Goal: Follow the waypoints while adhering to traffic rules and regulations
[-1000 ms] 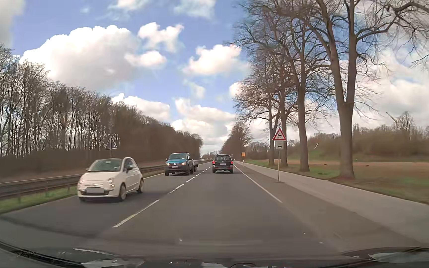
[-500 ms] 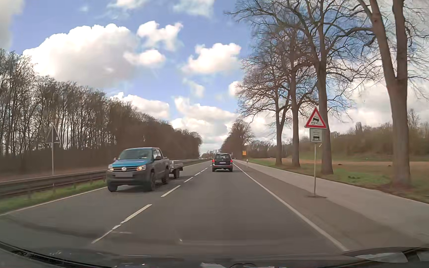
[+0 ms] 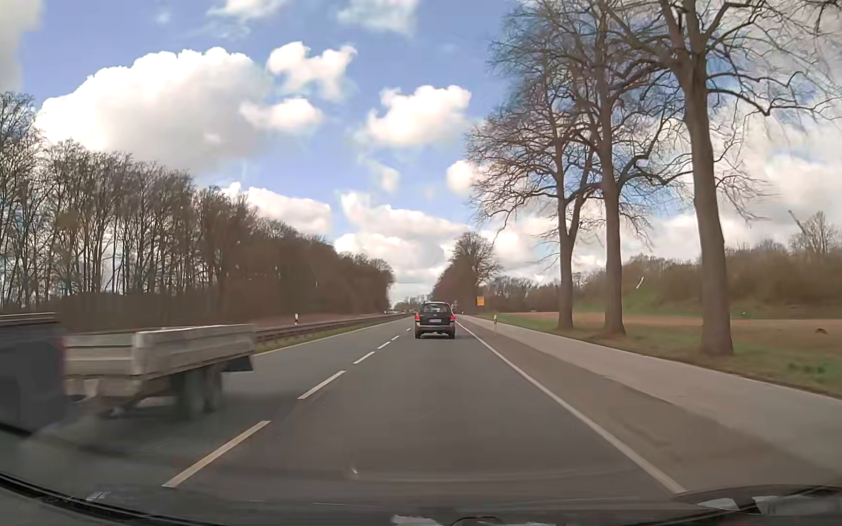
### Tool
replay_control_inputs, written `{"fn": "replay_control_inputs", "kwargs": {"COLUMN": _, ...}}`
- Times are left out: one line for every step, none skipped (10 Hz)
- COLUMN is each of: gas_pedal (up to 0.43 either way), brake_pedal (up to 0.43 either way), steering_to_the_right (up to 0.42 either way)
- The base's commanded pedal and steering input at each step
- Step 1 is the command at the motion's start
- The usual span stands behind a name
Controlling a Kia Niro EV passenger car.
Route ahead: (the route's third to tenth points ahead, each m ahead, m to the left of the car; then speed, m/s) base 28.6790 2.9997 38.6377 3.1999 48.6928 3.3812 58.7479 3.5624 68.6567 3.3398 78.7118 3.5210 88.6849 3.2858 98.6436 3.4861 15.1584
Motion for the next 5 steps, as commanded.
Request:
{"fn": "replay_control_inputs", "kwargs": {"gas_pedal": 0.26, "brake_pedal": 0.0, "steering_to_the_right": 0.001}}
{"fn": "replay_control_inputs", "kwargs": {"gas_pedal": 0.248, "brake_pedal": 0.0, "steering_to_the_right": 0.001}}
{"fn": "replay_control_inputs", "kwargs": {"gas_pedal": 0.248, "brake_pedal": 0.0, "steering_to_the_right": 0.001}}
{"fn": "replay_control_inputs", "kwargs": {"gas_pedal": 0.248, "brake_pedal": 0.0, "steering_to_the_right": 0.0}}
{"fn": "replay_control_inputs", "kwargs": {"gas_pedal": 0.248, "brake_pedal": 0.0, "steering_to_the_right": 0.001}}
